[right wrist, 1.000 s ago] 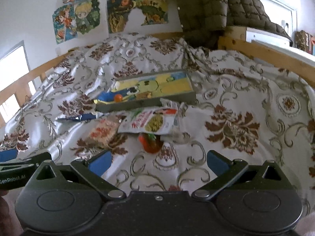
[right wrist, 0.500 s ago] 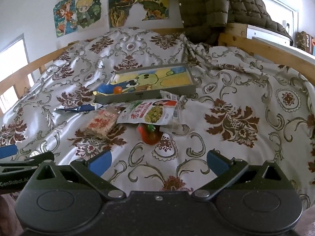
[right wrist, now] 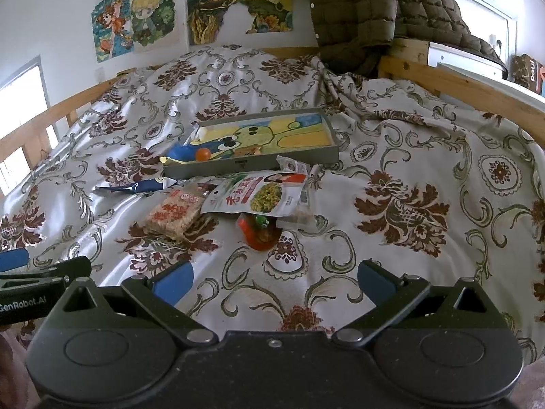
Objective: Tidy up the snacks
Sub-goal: 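Withdraw both open tools from the tray back toward the remaining snacks, then grasp the rice-cake bar with the left tool while the right tool grasps the bean packet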
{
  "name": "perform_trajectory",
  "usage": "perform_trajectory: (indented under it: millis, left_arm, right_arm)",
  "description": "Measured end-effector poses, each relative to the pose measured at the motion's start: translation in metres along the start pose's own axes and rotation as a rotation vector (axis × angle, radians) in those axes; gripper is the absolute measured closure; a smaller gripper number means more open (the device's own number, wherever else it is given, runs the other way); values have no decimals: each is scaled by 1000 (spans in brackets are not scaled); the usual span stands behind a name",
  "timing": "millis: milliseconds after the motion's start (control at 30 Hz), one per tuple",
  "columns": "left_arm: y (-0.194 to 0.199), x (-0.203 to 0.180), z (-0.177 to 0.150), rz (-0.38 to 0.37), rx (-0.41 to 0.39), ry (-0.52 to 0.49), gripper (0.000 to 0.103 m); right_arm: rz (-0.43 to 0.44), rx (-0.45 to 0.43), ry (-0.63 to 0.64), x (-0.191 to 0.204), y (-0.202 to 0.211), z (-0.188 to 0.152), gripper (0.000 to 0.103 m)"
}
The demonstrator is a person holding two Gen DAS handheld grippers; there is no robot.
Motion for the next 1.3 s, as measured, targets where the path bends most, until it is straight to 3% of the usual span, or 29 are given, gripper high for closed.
perform_trajectory:
  millis: [300, 567, 733, 900, 1100, 1300]
  left_arm:
    - [-21, -3, 21, -26, 46, -33, 0]
    - [-63, -1, 59, -74, 104, -62, 0]
    - [-96, -2, 79, -130, 147, -83, 0]
    - [-137, -12, 95, -166, 163, -223, 0]
    - [-185, -30, 89, -178, 194, -350, 0]
    - [-217, -36, 85, -173, 214, -380, 0]
  right_arm:
    - [2, -5, 43, 4, -6, 22, 1]
    - [20, 18, 150, 4, -33, 57, 1]
    - [77, 30, 261, 7, -57, 80, 1]
    - [171, 66, 388, 10, -91, 101, 1]
    - [195, 95, 567, 14, -142, 121, 1]
    - [258, 163, 759, 29, -187, 132, 1]
Point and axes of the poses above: each gripper's, at about its wrist camera, not at the fingertips, and y roughly against the way its jaws point, x to its left, z to its top, the point moved 8 cm from there along -y, roughly the way its jaws point, and after that the axes turned 13 degrees about x, right-handed, at the moved point
